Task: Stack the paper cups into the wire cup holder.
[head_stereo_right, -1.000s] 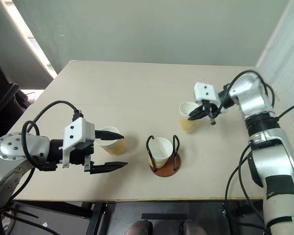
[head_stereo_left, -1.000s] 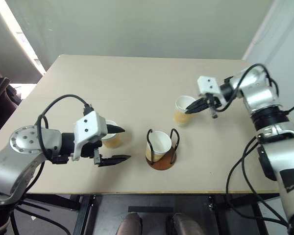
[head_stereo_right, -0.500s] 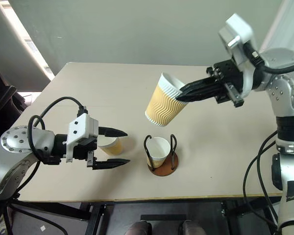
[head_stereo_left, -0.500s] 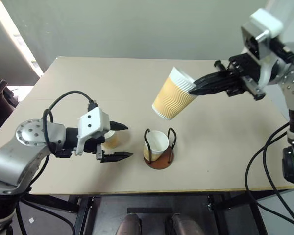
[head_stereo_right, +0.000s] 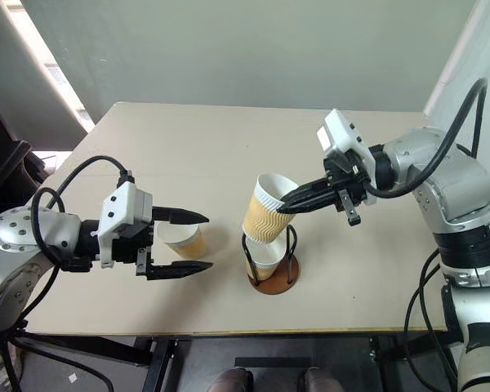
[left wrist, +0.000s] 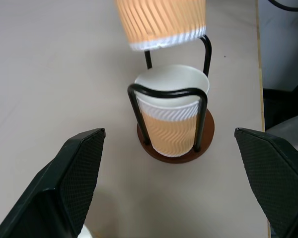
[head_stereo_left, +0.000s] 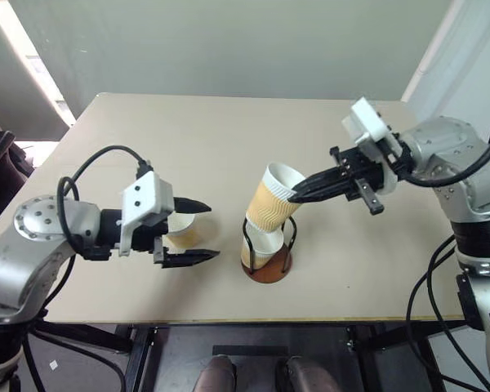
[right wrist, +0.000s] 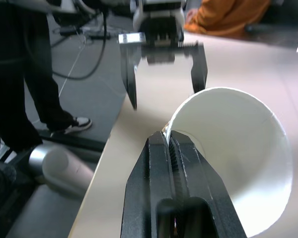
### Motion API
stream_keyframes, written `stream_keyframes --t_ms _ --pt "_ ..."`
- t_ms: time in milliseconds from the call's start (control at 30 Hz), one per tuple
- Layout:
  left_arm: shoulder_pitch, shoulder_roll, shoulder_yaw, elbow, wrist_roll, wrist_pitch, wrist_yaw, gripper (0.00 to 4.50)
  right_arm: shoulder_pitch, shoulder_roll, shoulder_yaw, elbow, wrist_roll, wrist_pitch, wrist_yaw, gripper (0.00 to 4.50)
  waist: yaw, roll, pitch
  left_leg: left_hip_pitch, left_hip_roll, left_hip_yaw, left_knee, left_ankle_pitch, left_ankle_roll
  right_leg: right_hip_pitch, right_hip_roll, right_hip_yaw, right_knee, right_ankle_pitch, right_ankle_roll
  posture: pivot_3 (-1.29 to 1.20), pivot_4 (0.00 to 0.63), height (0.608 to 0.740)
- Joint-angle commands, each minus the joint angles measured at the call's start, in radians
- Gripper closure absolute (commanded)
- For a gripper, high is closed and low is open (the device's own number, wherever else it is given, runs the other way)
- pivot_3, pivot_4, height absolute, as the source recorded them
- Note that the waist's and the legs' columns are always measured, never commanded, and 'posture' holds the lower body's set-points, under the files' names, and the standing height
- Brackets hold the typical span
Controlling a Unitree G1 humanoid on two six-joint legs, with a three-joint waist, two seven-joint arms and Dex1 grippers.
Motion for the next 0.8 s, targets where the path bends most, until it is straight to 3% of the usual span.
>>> stream_keyframes --t_ms 33,533,633,800 --pt "0.005 0.006 0.040 -0.028 -0.017 0.001 0.011 0.00 -0.001 -0.001 -0.005 -0.042 -0.004 -0.011 -0.003 4.48 0.000 0.000 0.000 0.000 0.000 0.000 0.000 0.000 0.000 0.000 0.000 0.000 0.000 0.000 0.000 0.00 0.150 0.740" --pt "0.005 0.008 0.039 -0.030 -0.021 0.003 0.026 0.00 0.038 0.018 0.054 -0.038 -0.110 -0.090 -0.013 4.48 0.000 0.000 0.000 0.000 0.001 0.000 0.001 0.000 0.000 0.000 0.001 0.000 0.001 0.000 0.001 0.00 0.150 0.740" --pt "0.007 0.010 0.041 -0.030 -0.021 0.003 0.026 0.00 0.035 0.031 0.056 -0.031 -0.125 -0.096 -0.023 3.93 0.000 0.000 0.000 0.000 0.001 0.000 0.001 0.000 0.000 0.000 0.001 0.000 0.001 0.000 0.001 0.00 0.150 0.740" --pt "0.008 0.010 0.042 -0.031 -0.021 0.002 0.026 0.00 0.028 0.025 0.051 -0.039 -0.120 -0.089 -0.006 2.27 0.000 0.000 0.000 0.000 0.001 0.000 0.001 0.000 0.000 0.000 0.001 0.000 0.001 0.000 0.001 0.00 0.150 0.740"
